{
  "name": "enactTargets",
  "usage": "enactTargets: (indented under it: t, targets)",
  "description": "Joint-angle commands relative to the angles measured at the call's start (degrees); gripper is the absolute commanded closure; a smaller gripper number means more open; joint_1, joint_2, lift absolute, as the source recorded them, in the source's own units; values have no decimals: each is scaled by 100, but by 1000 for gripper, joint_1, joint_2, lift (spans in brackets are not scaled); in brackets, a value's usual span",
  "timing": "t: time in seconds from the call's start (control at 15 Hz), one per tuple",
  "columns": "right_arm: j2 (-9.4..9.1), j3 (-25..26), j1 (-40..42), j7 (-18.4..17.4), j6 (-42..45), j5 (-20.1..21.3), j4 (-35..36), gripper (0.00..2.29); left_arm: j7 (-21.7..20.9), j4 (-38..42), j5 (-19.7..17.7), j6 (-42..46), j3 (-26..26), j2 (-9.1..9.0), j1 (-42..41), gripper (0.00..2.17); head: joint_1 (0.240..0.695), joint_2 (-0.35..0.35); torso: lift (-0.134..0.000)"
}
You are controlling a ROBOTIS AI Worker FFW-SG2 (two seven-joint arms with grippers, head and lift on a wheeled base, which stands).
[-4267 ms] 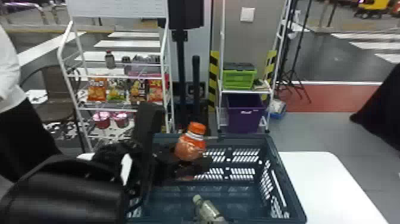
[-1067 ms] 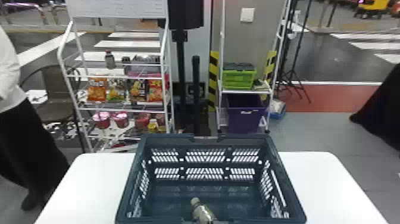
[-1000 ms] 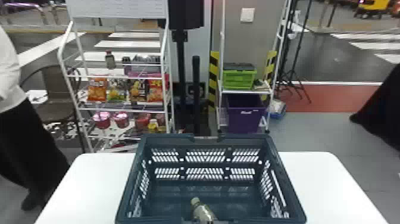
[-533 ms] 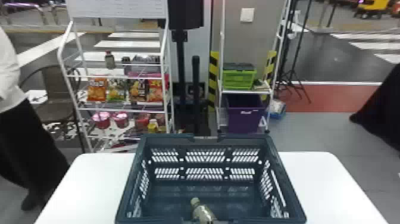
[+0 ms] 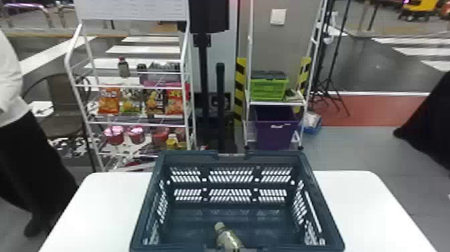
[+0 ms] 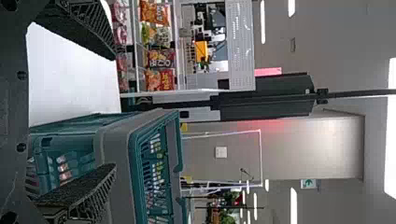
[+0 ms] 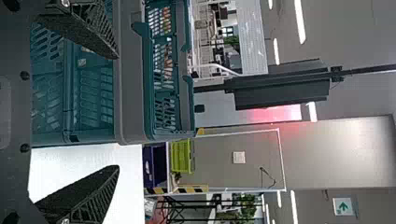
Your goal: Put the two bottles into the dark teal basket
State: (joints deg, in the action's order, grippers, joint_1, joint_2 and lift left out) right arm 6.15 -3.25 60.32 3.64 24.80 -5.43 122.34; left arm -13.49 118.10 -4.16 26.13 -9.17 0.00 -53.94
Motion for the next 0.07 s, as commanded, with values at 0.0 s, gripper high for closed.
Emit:
enactTargets:
  t: [0.0]
  targets:
    - [9, 9, 50, 6, 38, 7, 18, 36, -14, -24, -6, 10, -5, -15, -2, 60, 499, 0, 0]
